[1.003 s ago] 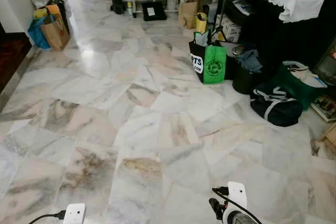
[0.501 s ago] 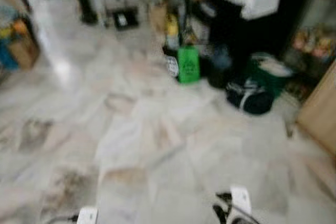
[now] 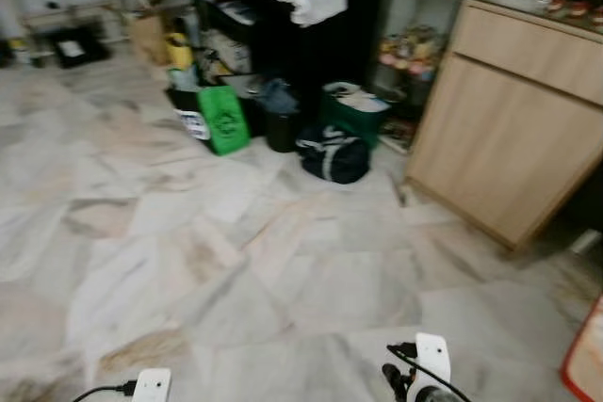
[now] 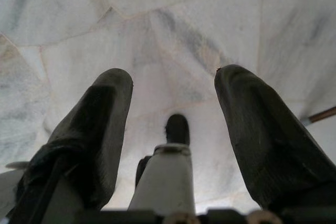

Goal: Setting the table

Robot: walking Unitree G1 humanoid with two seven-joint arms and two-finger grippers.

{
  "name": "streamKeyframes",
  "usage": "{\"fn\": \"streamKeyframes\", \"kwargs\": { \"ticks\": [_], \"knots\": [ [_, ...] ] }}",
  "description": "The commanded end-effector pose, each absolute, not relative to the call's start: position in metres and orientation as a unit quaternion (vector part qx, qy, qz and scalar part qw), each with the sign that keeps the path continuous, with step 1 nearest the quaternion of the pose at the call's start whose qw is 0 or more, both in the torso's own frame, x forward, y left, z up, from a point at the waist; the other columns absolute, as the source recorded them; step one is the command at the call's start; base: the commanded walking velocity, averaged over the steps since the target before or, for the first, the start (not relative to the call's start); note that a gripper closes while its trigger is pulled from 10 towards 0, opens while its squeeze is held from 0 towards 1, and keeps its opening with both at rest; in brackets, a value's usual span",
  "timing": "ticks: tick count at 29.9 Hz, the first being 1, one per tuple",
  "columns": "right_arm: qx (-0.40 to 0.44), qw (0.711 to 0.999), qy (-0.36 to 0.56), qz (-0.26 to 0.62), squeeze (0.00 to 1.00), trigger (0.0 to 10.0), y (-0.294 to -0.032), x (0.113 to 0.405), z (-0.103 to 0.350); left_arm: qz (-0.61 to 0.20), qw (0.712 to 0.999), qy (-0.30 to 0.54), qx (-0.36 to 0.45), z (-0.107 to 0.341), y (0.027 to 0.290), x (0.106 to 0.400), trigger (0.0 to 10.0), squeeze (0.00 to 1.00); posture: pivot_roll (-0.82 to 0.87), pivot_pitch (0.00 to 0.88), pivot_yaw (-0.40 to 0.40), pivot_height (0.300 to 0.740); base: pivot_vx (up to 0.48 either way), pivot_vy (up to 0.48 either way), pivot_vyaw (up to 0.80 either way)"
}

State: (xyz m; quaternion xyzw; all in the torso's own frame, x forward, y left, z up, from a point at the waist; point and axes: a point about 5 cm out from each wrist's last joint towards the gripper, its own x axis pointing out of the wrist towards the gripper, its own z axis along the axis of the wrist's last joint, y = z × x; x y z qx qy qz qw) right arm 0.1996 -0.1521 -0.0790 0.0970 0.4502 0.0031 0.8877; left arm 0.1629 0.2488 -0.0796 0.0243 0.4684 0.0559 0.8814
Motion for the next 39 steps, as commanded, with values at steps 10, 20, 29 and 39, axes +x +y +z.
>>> {"fn": "streamKeyframes", "kwargs": {
  "ticks": [10, 20, 29, 39],
  "knots": [
    [0.091, 0.887, 0.453, 0.001, 0.00, 10.0, -0.156, 0.199, -0.079, 0.056, 0.878, 0.475, 0.032, -0.077, 0.260, 0.160, 10.0, 0.00, 0.07, 0.000, -0.028, 0.740, 0.000, 0.000, -0.75],
    [0.091, 0.886, 0.454, 0.004, 0.00, 10.0, -0.155, 0.199, -0.079, 0.032, 0.877, 0.477, 0.044, -0.081, 0.243, 0.163, 10.0, 0.00, 0.07, 0.000, -0.031, 0.740, 0.000, -0.198, -0.75],
    [0.090, 0.886, 0.455, 0.007, 0.00, 10.0, -0.154, 0.199, -0.079, 0.031, 0.876, 0.479, 0.046, -0.081, 0.246, 0.162, 10.0, 0.00, 0.08, 0.000, -0.033, 0.740, 0.000, 0.000, -0.75],
    [0.089, 0.884, 0.460, 0.006, 0.00, 10.0, -0.155, 0.195, -0.081, 0.030, 0.875, 0.481, 0.051, -0.078, 0.258, 0.159, 10.0, 0.00, 0.08, 0.000, -0.038, 0.740, 0.000, 0.000, -0.75]
  ]
}}
